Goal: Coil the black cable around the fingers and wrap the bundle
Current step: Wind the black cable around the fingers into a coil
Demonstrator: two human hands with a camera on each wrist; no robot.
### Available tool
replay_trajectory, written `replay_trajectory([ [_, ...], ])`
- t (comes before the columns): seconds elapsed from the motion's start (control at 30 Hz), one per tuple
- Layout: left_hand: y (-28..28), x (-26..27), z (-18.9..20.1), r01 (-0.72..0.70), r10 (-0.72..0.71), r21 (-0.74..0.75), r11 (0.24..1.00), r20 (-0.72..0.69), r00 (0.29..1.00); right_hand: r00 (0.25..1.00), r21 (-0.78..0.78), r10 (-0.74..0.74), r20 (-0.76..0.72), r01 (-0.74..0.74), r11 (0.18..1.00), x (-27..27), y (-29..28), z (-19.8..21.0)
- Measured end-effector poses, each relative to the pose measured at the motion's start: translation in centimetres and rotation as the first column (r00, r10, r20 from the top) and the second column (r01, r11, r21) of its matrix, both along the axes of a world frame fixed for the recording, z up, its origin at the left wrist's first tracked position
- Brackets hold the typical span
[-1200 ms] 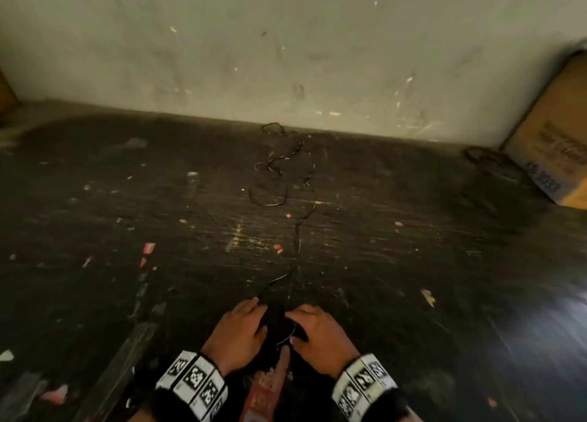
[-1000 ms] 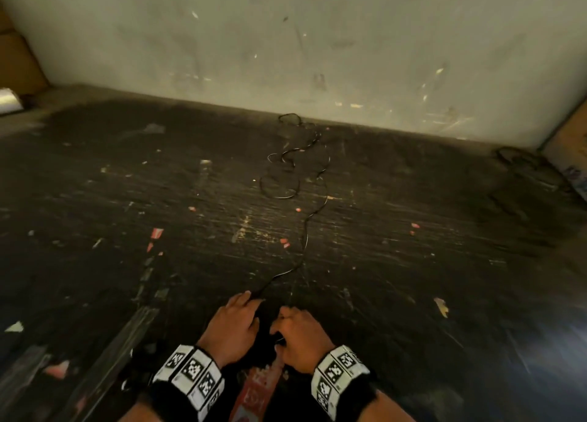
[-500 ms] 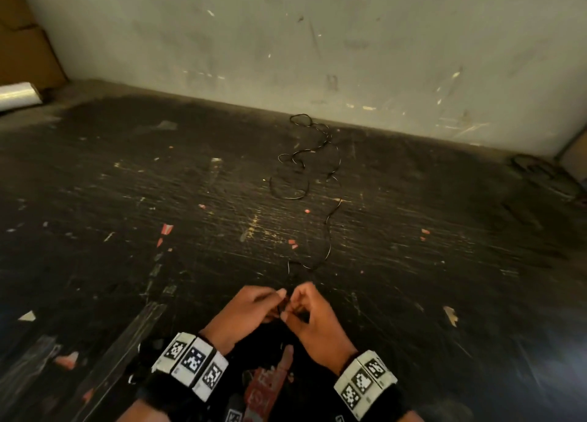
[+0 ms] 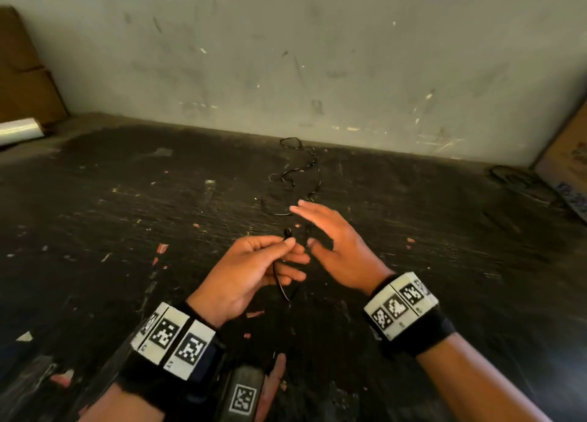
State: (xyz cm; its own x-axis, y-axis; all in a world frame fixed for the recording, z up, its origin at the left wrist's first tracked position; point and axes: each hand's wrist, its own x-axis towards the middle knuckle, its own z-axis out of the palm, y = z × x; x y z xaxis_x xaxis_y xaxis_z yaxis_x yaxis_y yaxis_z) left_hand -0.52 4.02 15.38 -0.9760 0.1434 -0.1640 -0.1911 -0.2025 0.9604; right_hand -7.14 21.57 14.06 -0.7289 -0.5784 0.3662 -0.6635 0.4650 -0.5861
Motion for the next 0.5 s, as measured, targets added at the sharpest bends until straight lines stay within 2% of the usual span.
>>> replay_trajectory([
  [0.1, 0.6, 1.0, 1.7, 0.084, -0.083, 0.076, 0.994, -0.012, 0.996, 0.961, 0.088, 0.171, -0.219, -0.155, 0.984, -1.2, -1.1, 1.4],
  [0.13, 0.9, 1.4, 2.1, 0.100, -0.098, 0.110, 0.989, -0.018, 0.995, 0.951, 0.084, 0.190, -0.244, -0.174, 0.981, -1.3, -1.3, 1.9],
  [0.3, 1.6, 2.8, 3.2, 0.186, -0.168, 0.268, 0.945, -0.089, 0.982, 0.983, 0.088, 0.018, -0.183, -0.002, 0.996, -1.6, -0.5, 3.3],
  [0.5, 2.3, 3.6, 3.4, 0.274, -0.244, 0.327, 0.904, -0.130, 0.961, 0.998, 0.064, -0.013, 0.055, 0.010, 0.998, -1.4, -0.5, 4.1],
])
